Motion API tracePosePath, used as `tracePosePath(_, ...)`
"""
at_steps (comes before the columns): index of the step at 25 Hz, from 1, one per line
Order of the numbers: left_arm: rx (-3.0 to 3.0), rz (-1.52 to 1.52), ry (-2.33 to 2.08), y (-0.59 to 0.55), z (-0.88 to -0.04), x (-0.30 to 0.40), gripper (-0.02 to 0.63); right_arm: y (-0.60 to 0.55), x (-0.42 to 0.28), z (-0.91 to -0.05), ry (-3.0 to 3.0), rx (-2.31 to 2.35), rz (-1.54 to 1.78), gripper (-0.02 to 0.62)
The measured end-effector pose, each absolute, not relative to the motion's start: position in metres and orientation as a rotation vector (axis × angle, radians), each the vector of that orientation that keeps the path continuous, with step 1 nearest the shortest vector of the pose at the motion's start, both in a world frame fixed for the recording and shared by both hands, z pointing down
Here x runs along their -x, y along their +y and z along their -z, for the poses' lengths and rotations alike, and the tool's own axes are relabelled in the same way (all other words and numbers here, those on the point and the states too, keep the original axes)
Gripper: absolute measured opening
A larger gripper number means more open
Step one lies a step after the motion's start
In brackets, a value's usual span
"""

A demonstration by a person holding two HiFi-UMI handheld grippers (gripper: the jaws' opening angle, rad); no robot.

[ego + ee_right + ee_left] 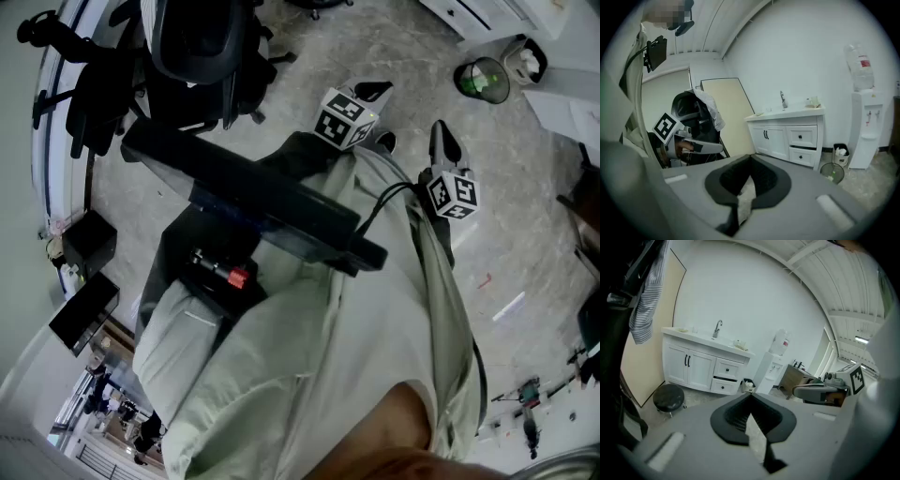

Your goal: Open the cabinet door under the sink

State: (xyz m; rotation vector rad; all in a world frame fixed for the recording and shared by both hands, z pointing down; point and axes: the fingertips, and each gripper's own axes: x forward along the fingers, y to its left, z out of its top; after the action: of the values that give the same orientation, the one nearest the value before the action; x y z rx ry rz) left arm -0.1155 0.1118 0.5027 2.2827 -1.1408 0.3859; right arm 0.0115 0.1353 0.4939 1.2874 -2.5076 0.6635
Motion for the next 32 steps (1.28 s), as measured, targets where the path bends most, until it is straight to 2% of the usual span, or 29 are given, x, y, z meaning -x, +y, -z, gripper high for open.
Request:
tracePosePath(24, -2.276, -0.377, -1.147, 0.116, -0.505, 0.118, 0.008, 0.142, -0.015, -0.502, -2.467, -1.313, -0.704, 0.000)
tracePosePath(32, -2.293, -0.404, -1.133, 0.115, -0.504, 0.089, 0.008, 0.139, -0.051, -0.498, -2.458, -1.383, -0.737, 0.000)
